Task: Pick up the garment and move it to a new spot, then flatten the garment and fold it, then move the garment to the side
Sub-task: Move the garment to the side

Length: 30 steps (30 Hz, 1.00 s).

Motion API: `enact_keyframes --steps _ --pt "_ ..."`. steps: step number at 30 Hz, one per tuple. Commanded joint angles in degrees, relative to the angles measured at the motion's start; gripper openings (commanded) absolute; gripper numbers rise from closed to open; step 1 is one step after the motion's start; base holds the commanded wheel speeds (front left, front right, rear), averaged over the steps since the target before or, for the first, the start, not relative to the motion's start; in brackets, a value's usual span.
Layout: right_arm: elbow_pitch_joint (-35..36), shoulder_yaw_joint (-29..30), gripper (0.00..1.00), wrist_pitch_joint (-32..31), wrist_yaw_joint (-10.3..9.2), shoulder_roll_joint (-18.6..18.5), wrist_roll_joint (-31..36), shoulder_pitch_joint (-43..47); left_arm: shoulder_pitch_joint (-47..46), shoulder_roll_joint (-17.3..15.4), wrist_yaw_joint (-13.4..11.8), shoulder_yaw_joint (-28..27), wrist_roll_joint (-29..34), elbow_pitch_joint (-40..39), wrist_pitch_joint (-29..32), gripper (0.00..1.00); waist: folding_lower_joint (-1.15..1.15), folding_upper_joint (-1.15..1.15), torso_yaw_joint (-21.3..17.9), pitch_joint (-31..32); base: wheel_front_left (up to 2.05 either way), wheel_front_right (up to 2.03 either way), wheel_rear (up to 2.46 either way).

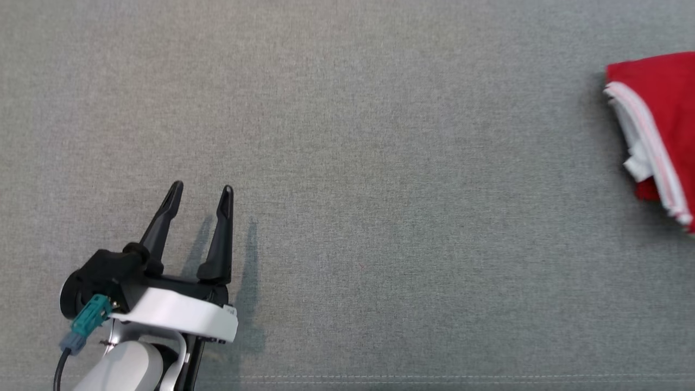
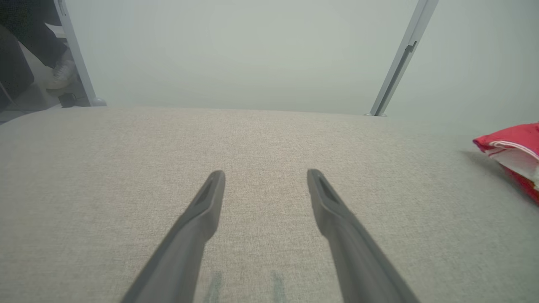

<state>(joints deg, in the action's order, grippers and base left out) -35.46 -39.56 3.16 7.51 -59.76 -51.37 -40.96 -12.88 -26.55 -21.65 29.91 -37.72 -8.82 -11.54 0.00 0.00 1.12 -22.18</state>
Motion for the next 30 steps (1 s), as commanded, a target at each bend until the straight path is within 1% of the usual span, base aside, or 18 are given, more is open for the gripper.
enact_keyframes --steps 1,2,3,8,11,13,15,18,19,21,24,26,27,28,30 --pt "-2.7 1.0 0.19 1.0 -0.02 -1.7 -0.1 2.9 -2.6 -2.0 0.3 -1.9 0.8 -1.5 0.2 1.00 0.00 0.00 0.7 -1.3 0.00 0.00 0.00" --pt "-4.8 1.4 0.70 1.4 -0.02 -1.0 0.3 3.1 -2.9 -2.0 0.4 -1.9 0.9 -1.6 0.3 1.00 0.00 0.00 1.0 -1.6 0.00 0.00 0.00" --pt "-6.5 1.8 1.00 1.9 -0.02 -0.1 0.7 3.3 -3.1 -2.0 0.3 -1.8 1.0 -1.6 0.3 1.00 0.00 0.00 1.2 -1.9 0.00 0.00 0.00" --pt "-13.3 3.5 1.00 5.4 -0.02 4.9 1.8 3.9 -3.0 -2.3 0.2 -2.1 0.8 -1.4 0.4 1.00 0.00 0.00 1.8 -1.9 0.00 0.00 0.00" --pt "-16.7 4.2 1.00 7.2 -0.02 7.7 2.5 4.3 -2.5 -2.4 0.0 -2.1 0.6 -1.2 0.5 1.00 0.00 0.00 1.7 -0.8 0.00 0.00 0.00" --pt "-18.0 5.0 1.00 8.5 -0.02 9.3 2.1 4.8 -2.2 -2.6 -0.1 -2.1 0.4 -1.1 0.7 1.00 0.00 0.00 1.5 0.4 0.00 0.00 0.00" --pt "-18.1 5.9 1.00 10.2 -0.02 10.0 2.1 5.5 -1.9 -2.9 -0.3 -2.2 0.4 -1.2 0.8 1.00 0.00 0.00 1.4 1.8 0.00 0.00 0.00" --pt "-15.1 9.2 1.00 11.7 -0.02 10.7 2.2 6.0 -1.0 -3.6 -0.8 -2.5 0.3 -1.1 1.1 1.00 0.00 0.00 0.7 4.3 0.00 0.00 0.00" --pt "-12.8 11.2 1.00 11.8 -0.02 11.1 2.6 6.0 -0.5 -3.9 -1.1 -2.7 0.2 -1.2 1.2 1.00 0.00 0.00 0.4 5.3 0.00 0.00 0.00" --pt "-7.2 16.2 1.00 11.8 -0.02 12.1 5.6 7.0 0.6 -4.7 -1.8 -3.3 0.2 -1.3 1.5 1.00 0.00 0.00 -0.4 7.1 0.00 0.00 0.00" --pt "2.2 24.3 1.00 11.8 -0.02 16.0 10.7 11.5 2.4 -5.9 -2.9 -4.3 -0.1 -2.0 1.6 1.00 0.00 0.00 -1.4 9.7 0.00 0.00 0.00" --pt "8.5 29.1 1.00 11.8 -0.02 20.0 14.5 15.2 3.4 -6.7 -3.4 -4.8 -0.2 -2.5 1.8 1.00 0.00 0.00 -1.8 11.1 0.00 0.00 0.00" --pt "11.1 30.9 1.00 11.8 -0.02 22.1 16.7 17.2 3.8 -7.1 -3.6 -5.0 -0.2 -2.8 1.8 1.00 0.00 0.00 -1.9 11.6 0.00 0.00 0.00" --pt "11.1 30.9 1.00 11.8 -0.02 22.1 16.7 17.2 3.8 -7.1 -3.6 -5.0 -0.2 -2.8 1.8 1.00 0.00 0.00 -1.9 11.6 0.00 0.00 0.00" --pt "16.4 33.7 1.00 11.8 -0.02 26.8 20.6 20.8 4.4 -7.8 -3.8 -5.4 -0.3 -3.0 2.0 1.00 0.00 0.00 -2.1 12.7 0.00 0.00 0.00"
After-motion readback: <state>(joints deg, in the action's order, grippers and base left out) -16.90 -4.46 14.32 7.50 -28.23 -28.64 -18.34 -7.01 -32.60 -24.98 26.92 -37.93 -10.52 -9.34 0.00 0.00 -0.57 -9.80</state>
